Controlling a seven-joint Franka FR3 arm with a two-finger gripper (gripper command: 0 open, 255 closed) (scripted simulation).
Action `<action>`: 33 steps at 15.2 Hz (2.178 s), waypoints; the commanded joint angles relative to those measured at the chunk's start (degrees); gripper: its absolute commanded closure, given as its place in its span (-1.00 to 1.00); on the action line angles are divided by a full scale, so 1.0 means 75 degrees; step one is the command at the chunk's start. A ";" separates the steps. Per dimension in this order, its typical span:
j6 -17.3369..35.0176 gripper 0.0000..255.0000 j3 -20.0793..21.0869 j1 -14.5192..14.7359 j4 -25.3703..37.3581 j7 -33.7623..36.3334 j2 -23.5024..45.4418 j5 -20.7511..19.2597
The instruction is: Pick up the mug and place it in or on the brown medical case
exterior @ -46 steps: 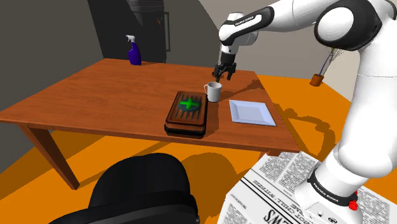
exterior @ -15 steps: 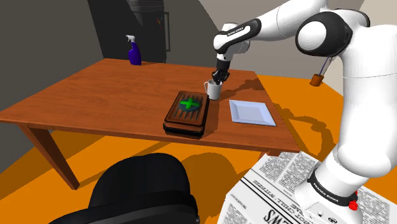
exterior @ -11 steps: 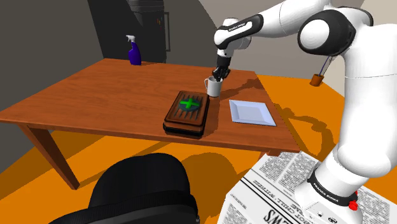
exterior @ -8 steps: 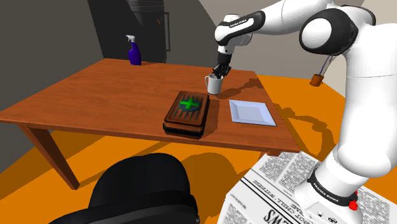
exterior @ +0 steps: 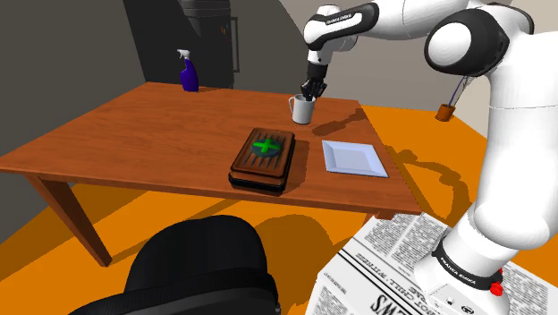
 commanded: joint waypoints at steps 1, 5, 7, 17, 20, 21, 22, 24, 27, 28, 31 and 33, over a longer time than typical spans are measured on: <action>-0.0195 1.00 -0.0002 0.0003 0.0171 0.0029 -0.0025 -0.0012; -0.0589 1.00 -0.0009 -0.0011 0.0536 0.0062 -0.0056 -0.0028; -0.0791 1.00 -0.0013 -0.0020 0.0736 0.0078 -0.0059 -0.0033; -0.1298 1.00 0.0095 0.0322 0.0908 0.0581 -0.0437 -0.0142; -0.1168 1.00 0.0235 0.0679 0.0472 0.1055 -0.0782 -0.0235; -0.1134 1.00 0.0285 0.0795 0.0353 0.1217 -0.0881 -0.0263; -0.1105 1.00 0.0337 0.0909 0.0247 0.1379 -0.0971 -0.0290; -0.1058 1.00 0.0446 0.1134 0.0069 0.1707 -0.1127 -0.0340; -0.1015 1.00 0.0619 0.1462 -0.0113 0.2206 -0.1303 -0.0407; -0.1008 1.00 0.0679 0.1569 -0.0152 0.2374 -0.1347 -0.0427; -0.1004 1.00 0.0863 0.1886 -0.0205 0.2879 -0.1431 -0.0485; -0.1017 1.00 0.0989 0.2095 -0.0189 0.3217 -0.1449 -0.0521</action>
